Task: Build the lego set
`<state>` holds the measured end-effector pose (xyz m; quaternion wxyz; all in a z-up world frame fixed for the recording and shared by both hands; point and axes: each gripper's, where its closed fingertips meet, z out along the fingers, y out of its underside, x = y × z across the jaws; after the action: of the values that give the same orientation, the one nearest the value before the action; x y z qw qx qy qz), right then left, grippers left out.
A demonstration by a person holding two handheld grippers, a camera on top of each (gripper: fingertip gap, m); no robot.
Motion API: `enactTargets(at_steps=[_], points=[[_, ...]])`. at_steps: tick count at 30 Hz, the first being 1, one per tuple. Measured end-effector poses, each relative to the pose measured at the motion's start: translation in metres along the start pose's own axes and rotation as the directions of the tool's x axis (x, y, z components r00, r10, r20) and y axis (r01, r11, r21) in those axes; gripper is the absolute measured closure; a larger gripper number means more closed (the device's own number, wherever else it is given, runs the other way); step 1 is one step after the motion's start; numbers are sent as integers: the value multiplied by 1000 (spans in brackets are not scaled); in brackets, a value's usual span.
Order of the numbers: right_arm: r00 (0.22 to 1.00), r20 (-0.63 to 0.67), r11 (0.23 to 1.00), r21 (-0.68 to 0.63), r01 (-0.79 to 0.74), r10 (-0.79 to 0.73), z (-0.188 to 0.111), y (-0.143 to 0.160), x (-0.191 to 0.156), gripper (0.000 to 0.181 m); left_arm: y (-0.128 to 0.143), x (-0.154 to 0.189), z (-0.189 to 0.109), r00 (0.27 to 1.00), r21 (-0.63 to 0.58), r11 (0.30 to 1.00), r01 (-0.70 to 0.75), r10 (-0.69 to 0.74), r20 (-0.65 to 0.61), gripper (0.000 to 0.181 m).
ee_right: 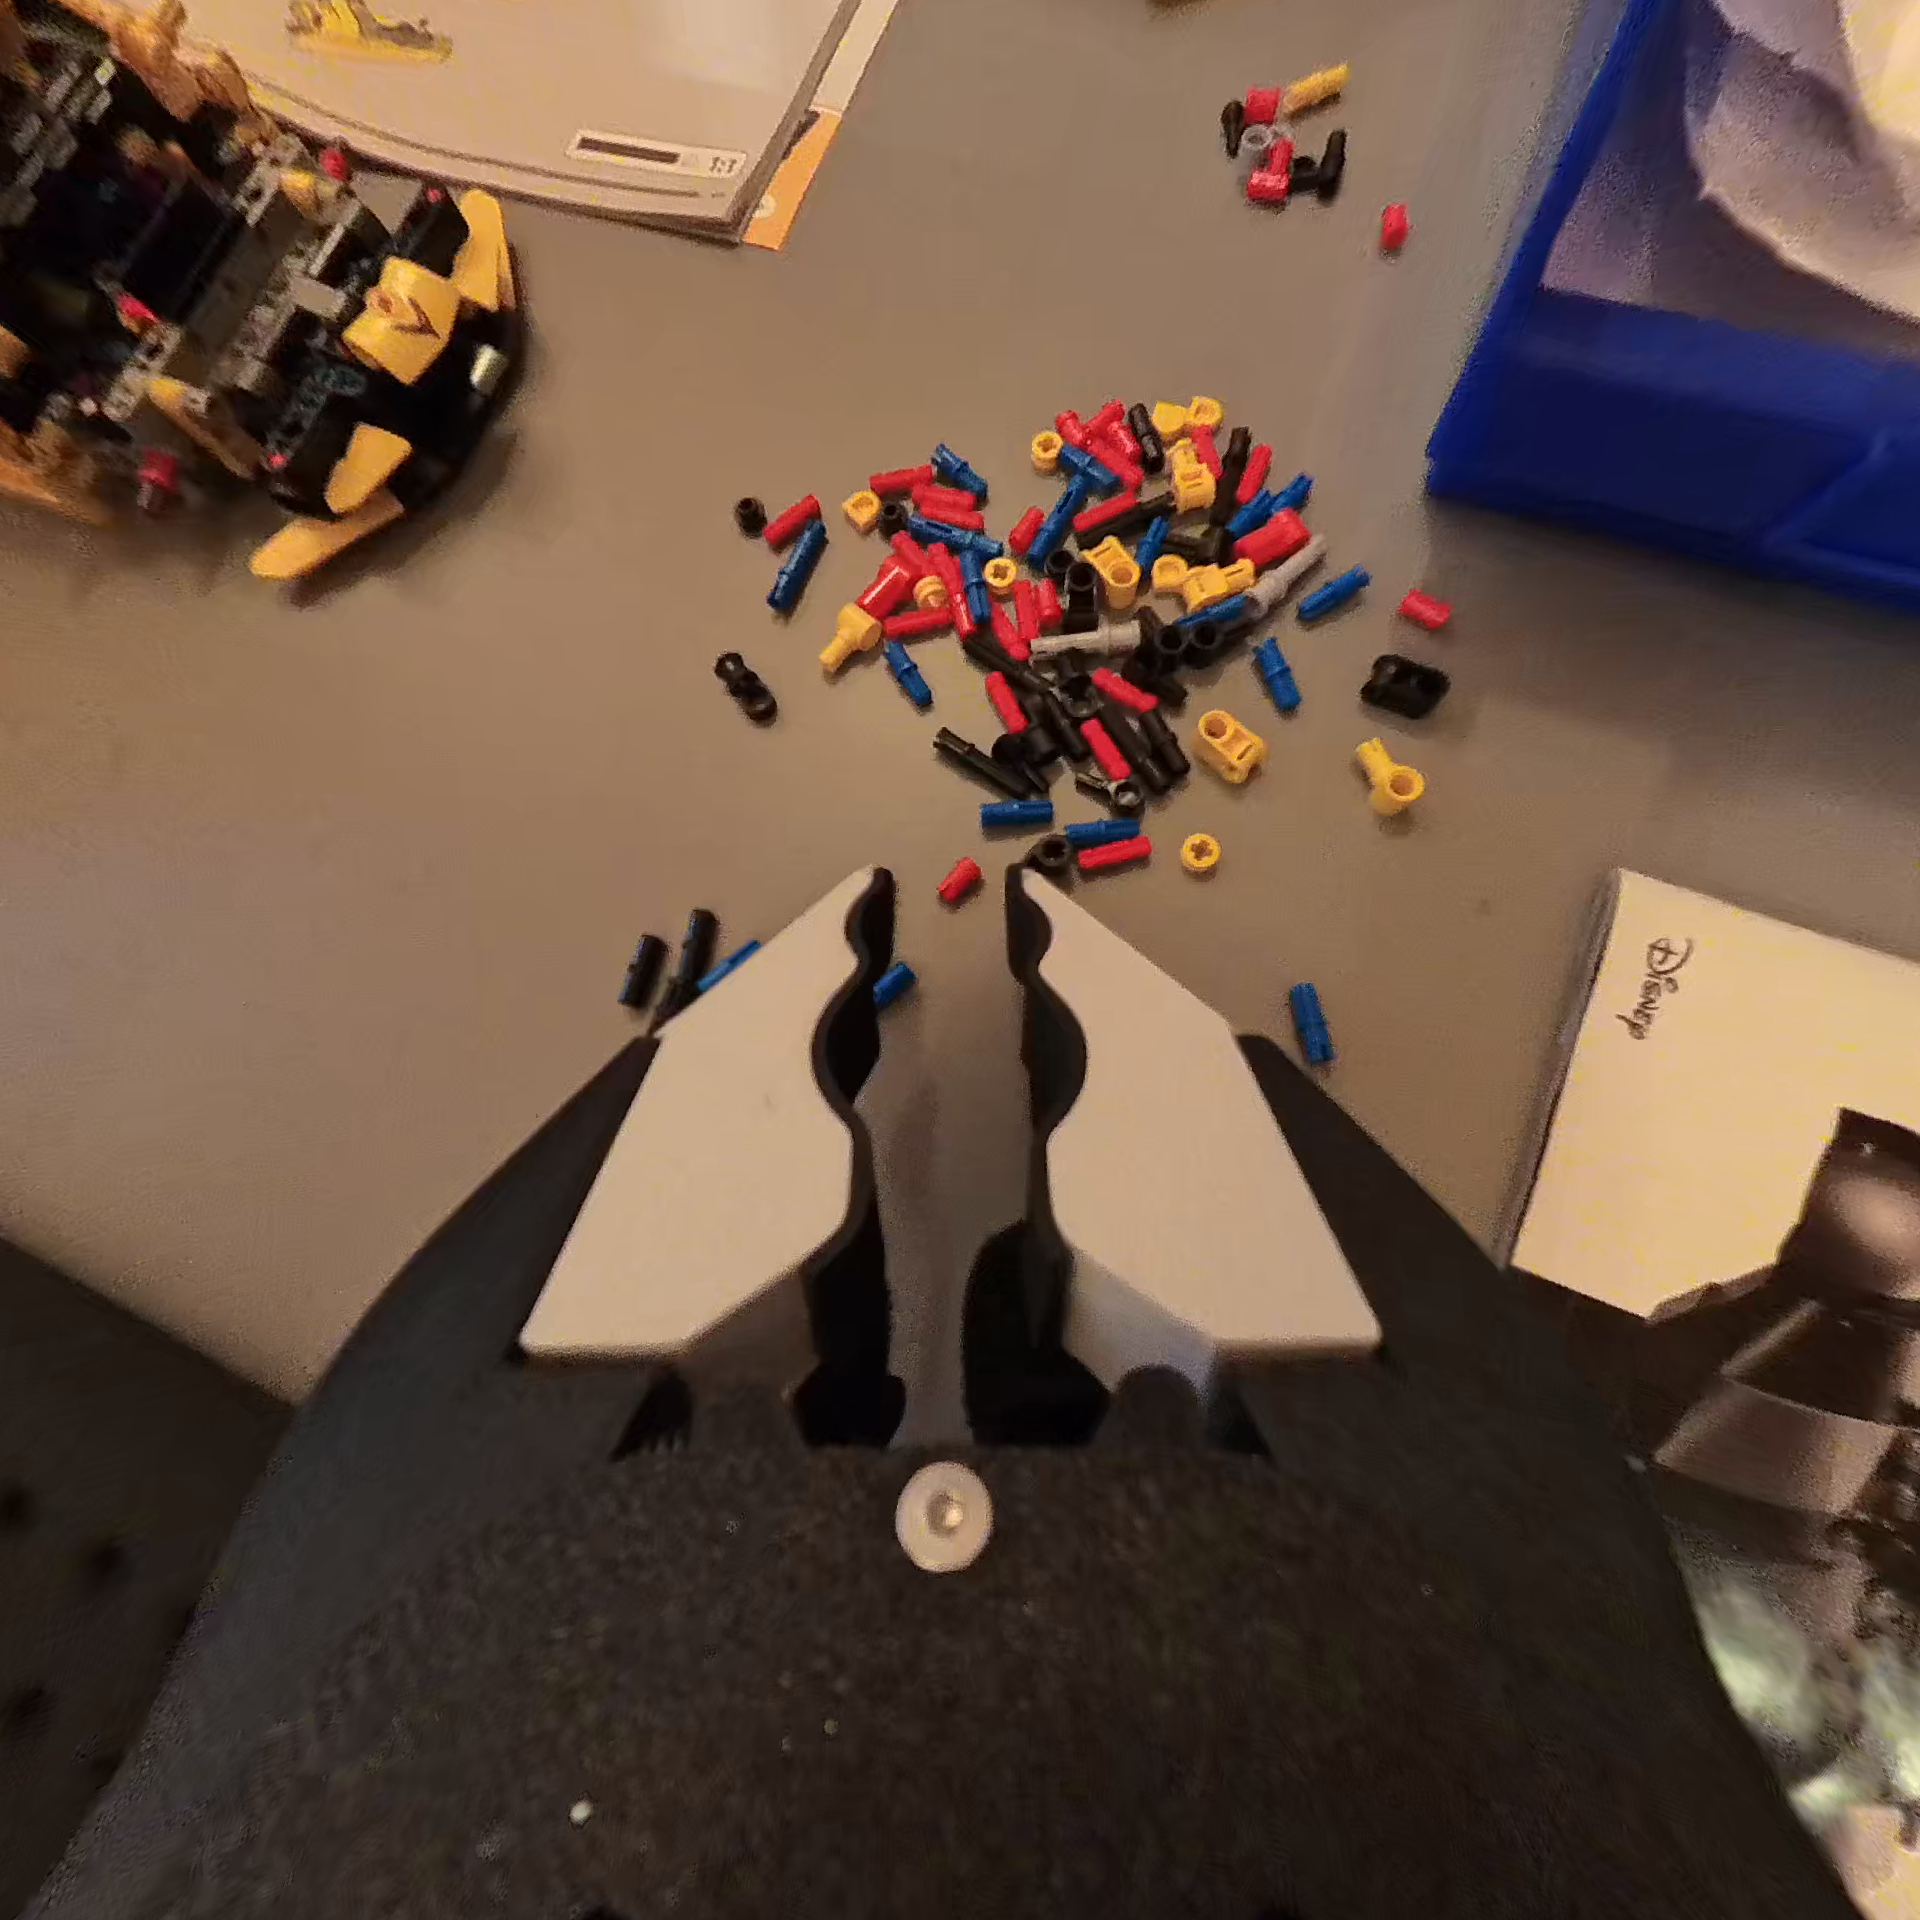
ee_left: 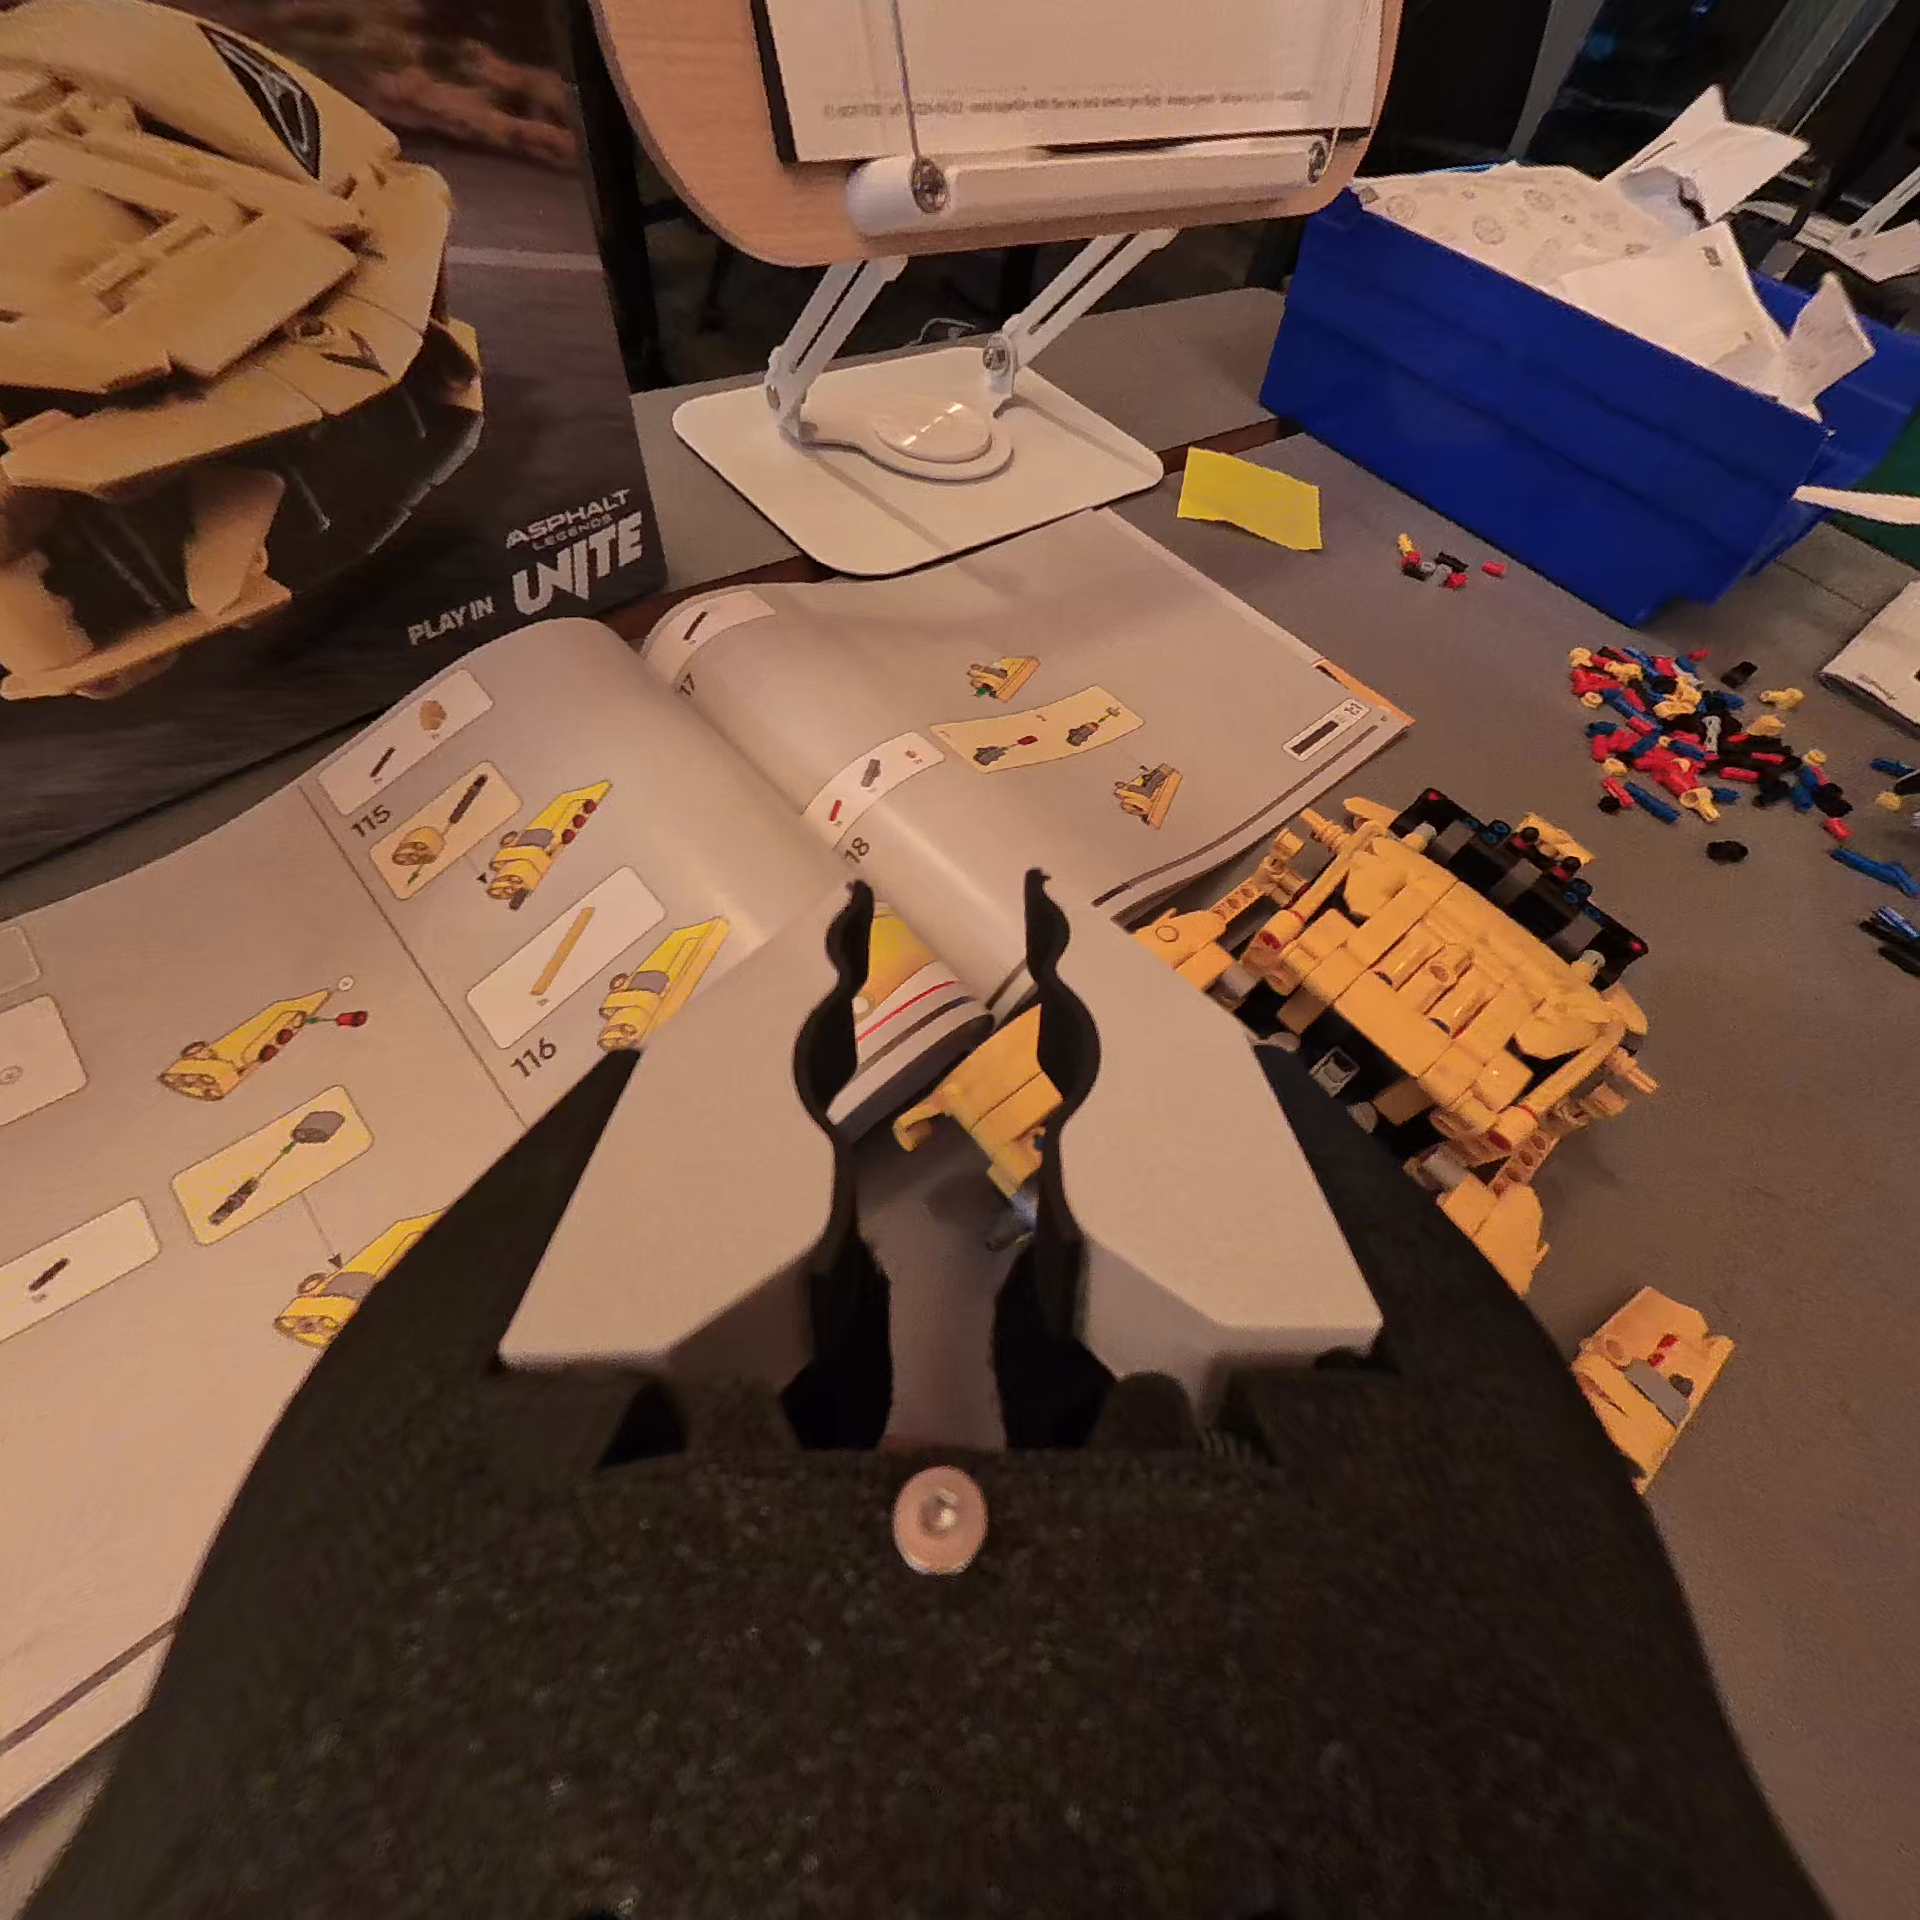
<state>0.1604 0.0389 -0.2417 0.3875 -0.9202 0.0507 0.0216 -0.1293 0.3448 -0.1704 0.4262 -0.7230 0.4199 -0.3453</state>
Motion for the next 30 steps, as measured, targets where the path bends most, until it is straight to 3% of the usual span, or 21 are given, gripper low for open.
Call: enactTargets(at_steps=[4, 13, 21, 30], points=[[996, -77, 999, 14, 38, -36, -4, -6, 17, 167, 3, -4, 1, 1000, -11, 1000, 17, -17, 7, 152], [998, -52, 998, -45, 37, -39, 14, 6, 40, 166, 9, -3, 6, 999, -35, 999, -31, 32, 22, 152], [990, 18, 989, -42, 141, -140, 19, 6, 37, 161, 11, -2, 7, 999, -45, 998, -45, 46, 25, 151], [982, -9, 982, -31, 188, -189, 24, 2, 34, 167, 12, -2, 8, 996, -54, 996, -73, 76, 40, 151]])
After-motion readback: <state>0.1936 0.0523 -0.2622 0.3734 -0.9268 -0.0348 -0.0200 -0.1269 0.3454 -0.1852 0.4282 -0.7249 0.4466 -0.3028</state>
